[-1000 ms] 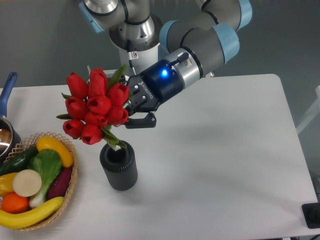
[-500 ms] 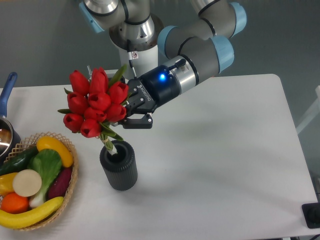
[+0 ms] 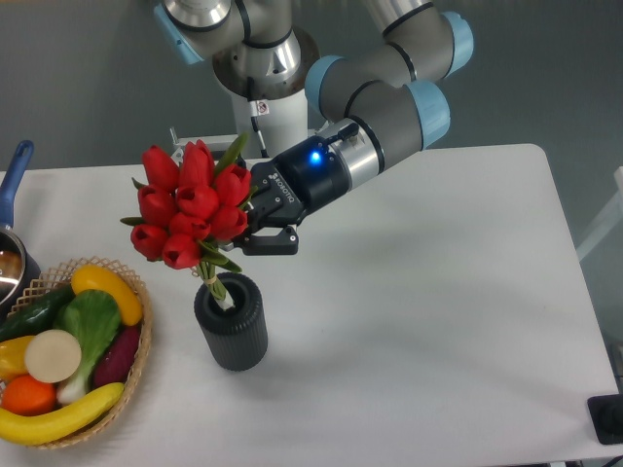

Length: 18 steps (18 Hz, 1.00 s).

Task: Insert the flowers into the vase
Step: 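Lower the tulip stems into the black vase opening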

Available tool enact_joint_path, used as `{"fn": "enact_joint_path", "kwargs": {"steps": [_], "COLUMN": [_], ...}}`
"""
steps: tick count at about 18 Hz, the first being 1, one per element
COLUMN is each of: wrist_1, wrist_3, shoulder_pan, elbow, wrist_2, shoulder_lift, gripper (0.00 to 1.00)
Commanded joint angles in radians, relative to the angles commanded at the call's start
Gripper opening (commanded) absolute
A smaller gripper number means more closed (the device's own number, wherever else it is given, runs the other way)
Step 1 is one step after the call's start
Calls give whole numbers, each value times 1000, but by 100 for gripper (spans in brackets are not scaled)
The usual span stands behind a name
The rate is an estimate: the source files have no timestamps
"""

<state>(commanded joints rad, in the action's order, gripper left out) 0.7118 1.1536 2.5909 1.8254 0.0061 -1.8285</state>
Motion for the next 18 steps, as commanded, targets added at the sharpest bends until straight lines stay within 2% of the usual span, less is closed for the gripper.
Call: {"fn": "enact_joint_path", "kwargs": {"steps": [7, 14, 18], "wrist_1": [0, 0, 2], "wrist_3": [29, 38, 74], "shoulder_pan": [0, -2, 0], "elbow": [37, 106, 118], "wrist_2": [2, 6, 11], "shoulder_lift": [-3, -3, -26], "gripper": [21, 21, 21]}}
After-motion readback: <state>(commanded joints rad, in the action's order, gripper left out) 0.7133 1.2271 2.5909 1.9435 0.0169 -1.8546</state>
